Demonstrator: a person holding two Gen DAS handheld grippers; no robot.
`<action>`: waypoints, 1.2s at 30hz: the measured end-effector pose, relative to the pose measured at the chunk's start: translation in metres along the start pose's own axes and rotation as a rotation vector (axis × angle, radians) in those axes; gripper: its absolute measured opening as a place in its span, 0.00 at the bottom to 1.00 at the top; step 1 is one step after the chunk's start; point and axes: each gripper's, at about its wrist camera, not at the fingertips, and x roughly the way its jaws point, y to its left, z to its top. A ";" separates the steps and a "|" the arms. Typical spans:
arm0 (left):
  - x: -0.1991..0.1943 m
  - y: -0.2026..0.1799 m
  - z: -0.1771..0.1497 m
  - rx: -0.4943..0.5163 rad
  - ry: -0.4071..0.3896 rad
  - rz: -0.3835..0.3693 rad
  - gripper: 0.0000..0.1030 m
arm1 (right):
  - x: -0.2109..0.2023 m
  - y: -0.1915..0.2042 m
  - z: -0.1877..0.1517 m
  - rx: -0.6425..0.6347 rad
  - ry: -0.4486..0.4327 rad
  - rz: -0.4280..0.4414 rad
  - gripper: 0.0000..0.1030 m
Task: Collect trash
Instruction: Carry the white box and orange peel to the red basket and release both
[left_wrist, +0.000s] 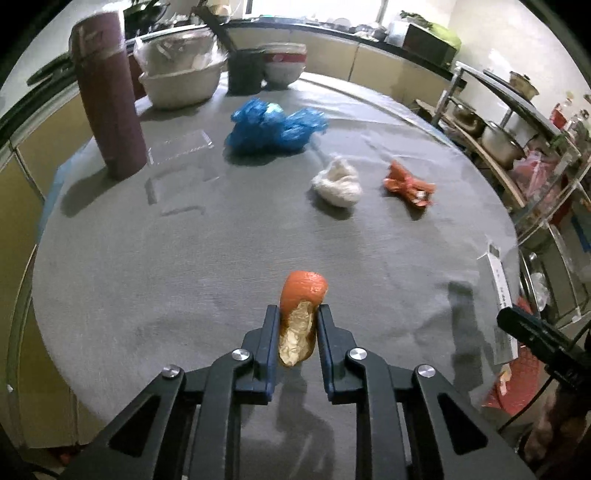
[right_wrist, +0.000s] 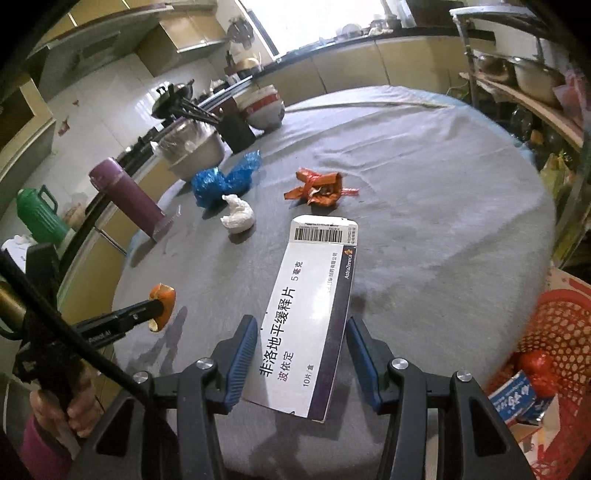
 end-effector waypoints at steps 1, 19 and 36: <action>-0.004 -0.005 0.000 0.007 -0.003 -0.002 0.20 | -0.005 -0.003 -0.002 0.005 -0.007 0.002 0.52; -0.037 -0.135 -0.021 0.294 -0.050 -0.017 0.20 | -0.075 -0.085 -0.035 0.156 -0.104 -0.062 0.52; -0.075 -0.180 -0.020 0.399 -0.190 0.087 0.20 | -0.100 -0.077 -0.039 0.097 -0.193 -0.068 0.52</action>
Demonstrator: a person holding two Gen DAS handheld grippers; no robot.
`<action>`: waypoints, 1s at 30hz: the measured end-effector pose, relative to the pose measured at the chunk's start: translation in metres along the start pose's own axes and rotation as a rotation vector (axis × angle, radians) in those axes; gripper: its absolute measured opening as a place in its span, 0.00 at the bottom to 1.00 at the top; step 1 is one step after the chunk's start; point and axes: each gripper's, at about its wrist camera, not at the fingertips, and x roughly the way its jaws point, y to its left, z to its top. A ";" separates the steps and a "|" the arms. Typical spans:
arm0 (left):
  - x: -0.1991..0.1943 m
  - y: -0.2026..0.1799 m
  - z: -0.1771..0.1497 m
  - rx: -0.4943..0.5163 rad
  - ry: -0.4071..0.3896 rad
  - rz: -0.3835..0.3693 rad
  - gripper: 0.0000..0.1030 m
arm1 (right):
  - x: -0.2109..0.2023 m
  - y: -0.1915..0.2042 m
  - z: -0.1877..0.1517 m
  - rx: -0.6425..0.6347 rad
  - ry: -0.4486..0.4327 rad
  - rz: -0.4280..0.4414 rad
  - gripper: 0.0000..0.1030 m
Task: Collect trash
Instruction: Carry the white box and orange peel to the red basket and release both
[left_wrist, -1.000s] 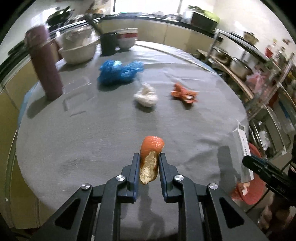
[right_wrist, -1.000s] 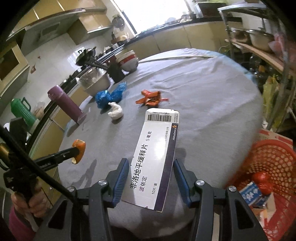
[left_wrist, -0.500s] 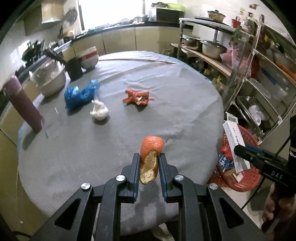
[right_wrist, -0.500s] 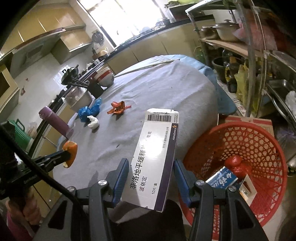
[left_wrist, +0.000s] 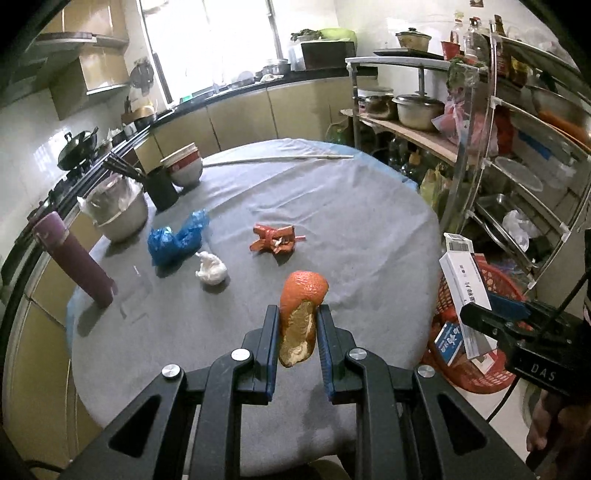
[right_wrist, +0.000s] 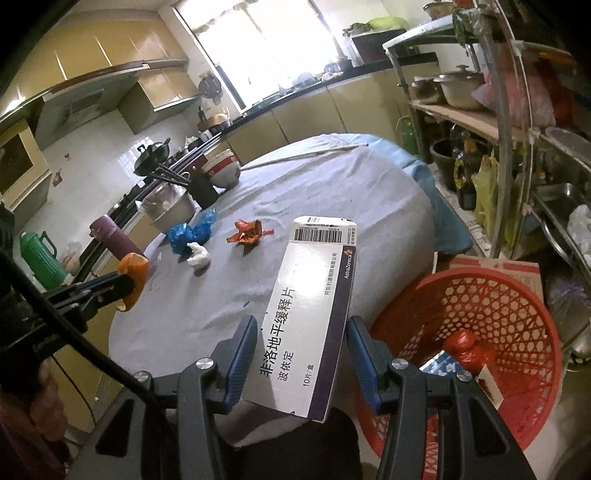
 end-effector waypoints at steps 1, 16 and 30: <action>-0.001 -0.002 0.001 0.002 0.000 -0.002 0.20 | -0.002 -0.001 0.000 0.001 -0.004 -0.003 0.52; -0.004 -0.045 0.009 0.092 -0.010 -0.013 0.20 | -0.027 -0.034 -0.007 0.059 -0.029 -0.047 0.52; 0.006 -0.093 0.014 0.192 0.001 -0.078 0.20 | -0.040 -0.076 -0.019 0.145 -0.027 -0.107 0.52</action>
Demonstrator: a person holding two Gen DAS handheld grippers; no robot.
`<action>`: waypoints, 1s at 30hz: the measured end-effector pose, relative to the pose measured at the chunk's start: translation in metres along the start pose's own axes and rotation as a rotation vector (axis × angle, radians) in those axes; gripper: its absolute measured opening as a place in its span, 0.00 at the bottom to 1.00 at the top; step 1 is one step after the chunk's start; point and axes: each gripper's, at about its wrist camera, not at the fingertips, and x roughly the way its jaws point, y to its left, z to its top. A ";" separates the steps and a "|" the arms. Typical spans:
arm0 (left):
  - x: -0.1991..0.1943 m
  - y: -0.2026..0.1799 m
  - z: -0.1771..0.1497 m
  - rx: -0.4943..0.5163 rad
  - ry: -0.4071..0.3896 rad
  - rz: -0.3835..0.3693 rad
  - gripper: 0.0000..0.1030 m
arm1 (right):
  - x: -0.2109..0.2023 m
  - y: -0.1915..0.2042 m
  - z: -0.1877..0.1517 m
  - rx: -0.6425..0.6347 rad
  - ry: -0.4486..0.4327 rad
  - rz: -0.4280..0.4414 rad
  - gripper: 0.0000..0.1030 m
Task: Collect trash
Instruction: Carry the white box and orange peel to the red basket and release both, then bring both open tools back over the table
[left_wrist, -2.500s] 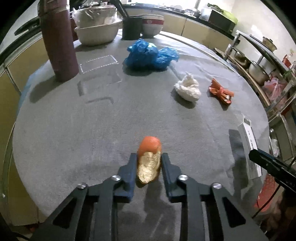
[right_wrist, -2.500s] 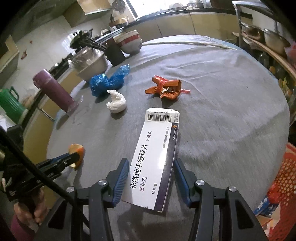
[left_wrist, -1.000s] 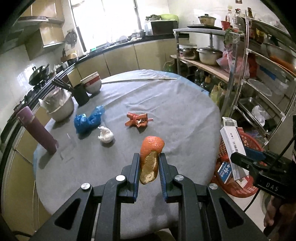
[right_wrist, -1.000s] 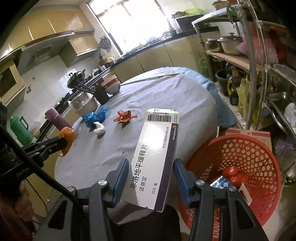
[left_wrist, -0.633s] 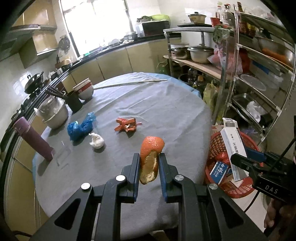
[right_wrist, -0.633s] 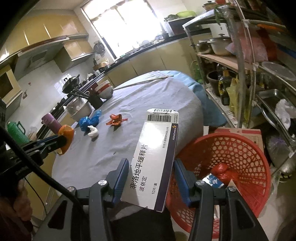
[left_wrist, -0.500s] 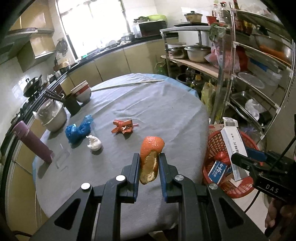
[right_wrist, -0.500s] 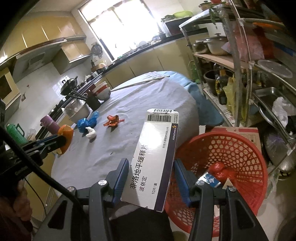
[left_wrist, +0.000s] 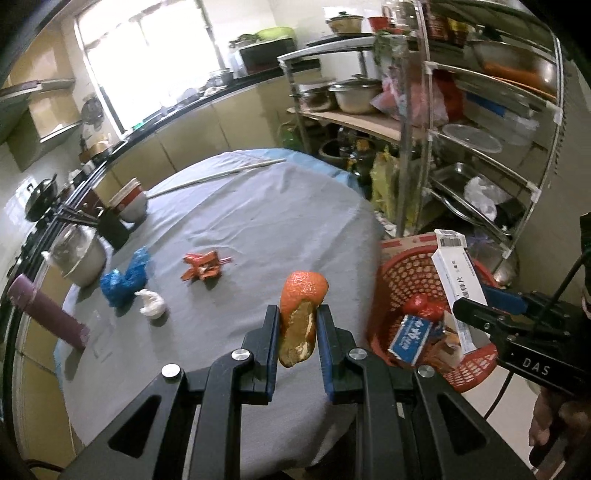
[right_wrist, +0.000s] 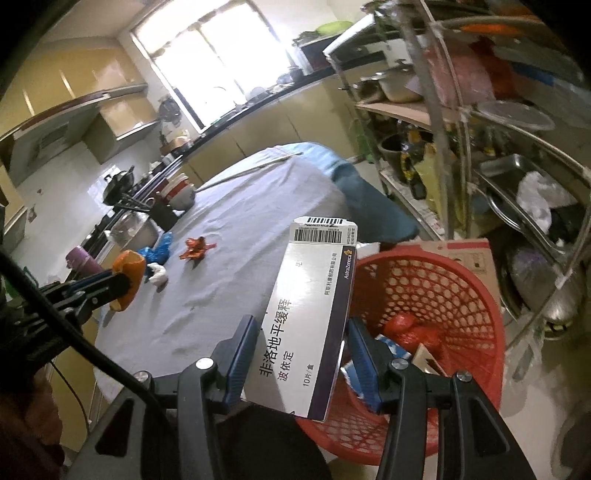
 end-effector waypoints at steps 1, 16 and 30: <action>0.002 -0.004 0.001 0.006 0.000 -0.016 0.20 | 0.000 -0.004 -0.001 0.006 0.002 -0.008 0.52; 0.051 -0.077 0.024 0.073 0.102 -0.333 0.45 | -0.006 -0.078 -0.022 0.193 0.068 -0.090 0.56; 0.034 0.020 -0.016 -0.042 0.118 -0.119 0.61 | -0.001 -0.026 0.000 0.095 0.030 -0.028 0.58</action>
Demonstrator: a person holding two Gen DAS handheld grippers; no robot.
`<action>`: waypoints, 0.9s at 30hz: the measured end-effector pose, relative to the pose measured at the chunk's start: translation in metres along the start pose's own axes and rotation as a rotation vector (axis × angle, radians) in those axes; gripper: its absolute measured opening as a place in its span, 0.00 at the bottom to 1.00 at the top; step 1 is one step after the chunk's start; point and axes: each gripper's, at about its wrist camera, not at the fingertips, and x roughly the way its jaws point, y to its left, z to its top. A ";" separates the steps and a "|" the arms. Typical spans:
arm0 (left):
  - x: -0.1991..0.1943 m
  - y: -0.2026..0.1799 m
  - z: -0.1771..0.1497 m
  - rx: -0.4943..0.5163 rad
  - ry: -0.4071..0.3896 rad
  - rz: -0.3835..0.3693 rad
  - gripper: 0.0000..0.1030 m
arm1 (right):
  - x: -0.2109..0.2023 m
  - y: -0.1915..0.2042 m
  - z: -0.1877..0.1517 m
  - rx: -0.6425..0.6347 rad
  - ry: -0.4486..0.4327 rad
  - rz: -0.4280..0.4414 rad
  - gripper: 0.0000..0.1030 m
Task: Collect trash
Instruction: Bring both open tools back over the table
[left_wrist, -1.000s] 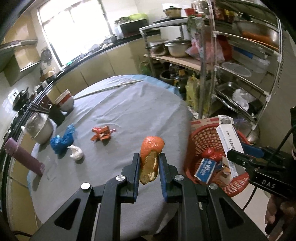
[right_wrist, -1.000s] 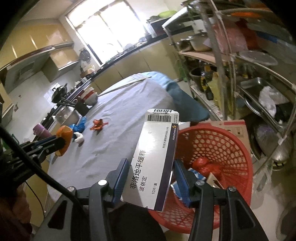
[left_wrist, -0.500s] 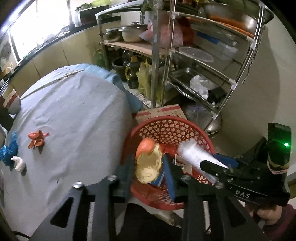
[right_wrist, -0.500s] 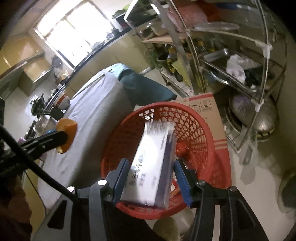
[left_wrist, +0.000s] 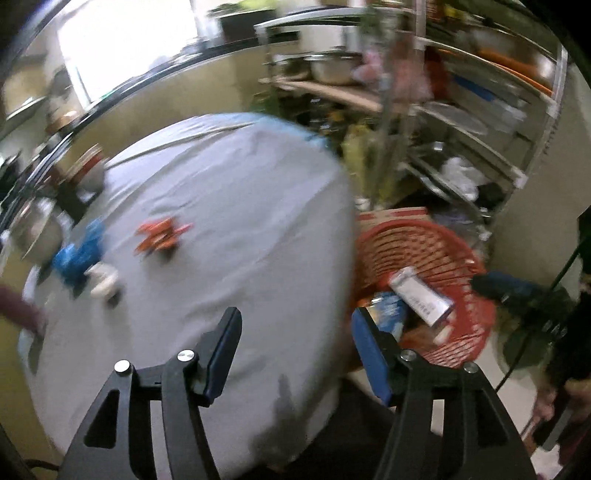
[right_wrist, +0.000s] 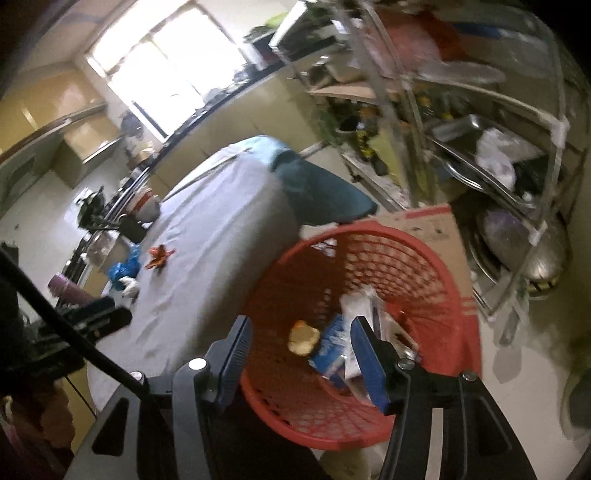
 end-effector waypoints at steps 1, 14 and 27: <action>-0.002 0.012 -0.007 -0.023 0.005 0.024 0.62 | 0.002 0.009 0.002 -0.012 0.001 0.013 0.58; -0.051 0.141 -0.078 -0.307 -0.011 0.331 0.65 | 0.026 0.140 0.007 -0.220 0.021 0.165 0.58; -0.077 0.189 -0.114 -0.437 -0.041 0.409 0.66 | 0.024 0.215 -0.005 -0.393 0.013 0.232 0.58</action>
